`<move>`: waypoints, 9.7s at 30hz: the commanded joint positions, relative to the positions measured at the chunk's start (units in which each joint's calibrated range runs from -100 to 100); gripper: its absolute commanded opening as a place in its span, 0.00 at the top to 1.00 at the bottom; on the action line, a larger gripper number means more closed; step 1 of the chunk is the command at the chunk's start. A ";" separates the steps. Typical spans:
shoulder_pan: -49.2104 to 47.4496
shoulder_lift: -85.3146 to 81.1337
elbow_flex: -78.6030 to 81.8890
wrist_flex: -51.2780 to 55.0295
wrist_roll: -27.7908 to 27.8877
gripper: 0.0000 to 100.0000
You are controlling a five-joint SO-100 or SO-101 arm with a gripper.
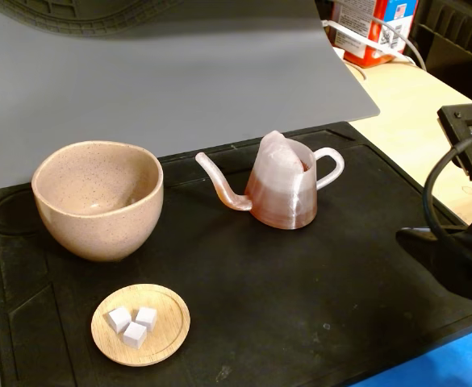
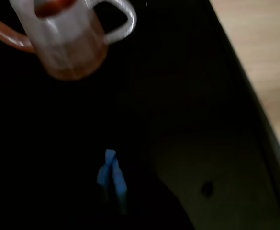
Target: Pick up a kettle and pour liquid into a cup.
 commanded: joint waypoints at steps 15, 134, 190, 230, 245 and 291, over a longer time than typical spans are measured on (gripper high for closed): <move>-0.12 21.56 -13.99 -9.85 6.27 0.93; 0.03 67.47 -56.73 -34.23 18.92 0.80; 0.87 65.85 -56.73 -35.10 21.02 0.99; -4.15 41.44 -57.09 -20.31 14.04 0.99; -5.14 40.42 -62.53 -14.17 17.24 0.99; -8.87 49.38 -88.12 1.39 43.11 0.99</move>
